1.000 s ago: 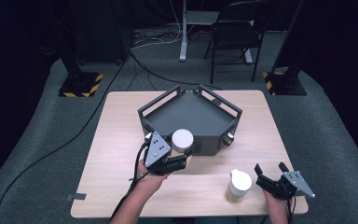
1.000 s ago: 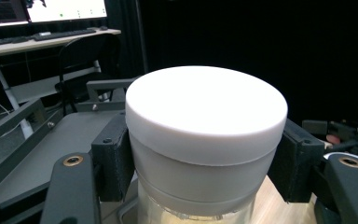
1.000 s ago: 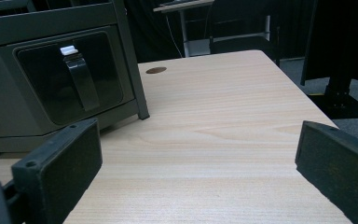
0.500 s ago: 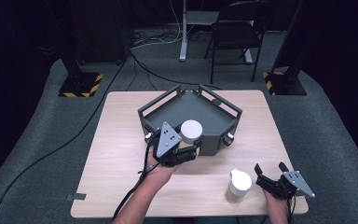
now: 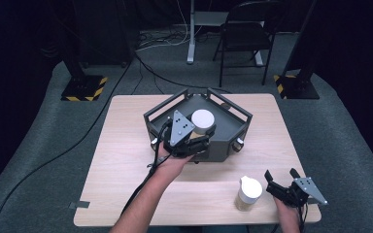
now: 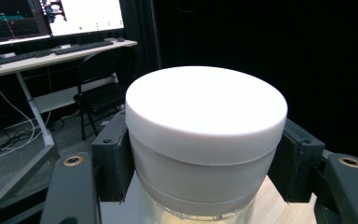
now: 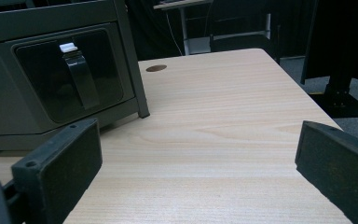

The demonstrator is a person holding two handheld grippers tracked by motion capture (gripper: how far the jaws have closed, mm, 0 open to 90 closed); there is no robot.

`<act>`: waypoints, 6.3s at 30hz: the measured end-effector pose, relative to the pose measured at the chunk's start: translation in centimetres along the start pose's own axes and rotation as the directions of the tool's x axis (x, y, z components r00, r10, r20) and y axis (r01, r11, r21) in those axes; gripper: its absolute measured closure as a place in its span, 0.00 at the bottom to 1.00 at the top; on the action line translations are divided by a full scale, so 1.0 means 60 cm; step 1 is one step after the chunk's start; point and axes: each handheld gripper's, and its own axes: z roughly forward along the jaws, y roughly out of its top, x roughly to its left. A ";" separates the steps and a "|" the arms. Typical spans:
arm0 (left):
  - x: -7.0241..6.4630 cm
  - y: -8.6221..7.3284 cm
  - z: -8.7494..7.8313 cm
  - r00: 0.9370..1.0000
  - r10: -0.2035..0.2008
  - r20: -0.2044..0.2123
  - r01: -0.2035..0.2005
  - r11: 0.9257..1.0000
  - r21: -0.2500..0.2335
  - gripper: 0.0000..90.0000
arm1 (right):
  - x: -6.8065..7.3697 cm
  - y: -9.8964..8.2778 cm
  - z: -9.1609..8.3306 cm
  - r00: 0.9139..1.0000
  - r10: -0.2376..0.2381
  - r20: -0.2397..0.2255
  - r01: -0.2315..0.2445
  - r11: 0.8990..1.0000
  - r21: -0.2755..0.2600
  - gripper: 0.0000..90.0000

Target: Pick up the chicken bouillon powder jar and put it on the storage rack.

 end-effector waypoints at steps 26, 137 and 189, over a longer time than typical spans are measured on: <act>0.008 0.023 0.046 0.990 -0.005 -0.143 0.008 1.000 0.019 0.37 | -0.004 -0.001 -0.001 1.000 0.009 -0.008 -0.009 1.000 -0.003 0.00; 0.050 -0.064 0.054 0.934 -0.166 -0.317 0.176 0.984 0.001 0.03 | -0.013 0.003 0.002 0.999 0.022 -0.034 -0.022 1.000 0.011 0.00; 0.015 -0.191 -0.027 0.972 -0.138 -0.188 0.143 0.990 0.011 0.02 | -0.014 0.005 0.003 0.999 0.021 -0.037 -0.020 1.000 0.016 0.00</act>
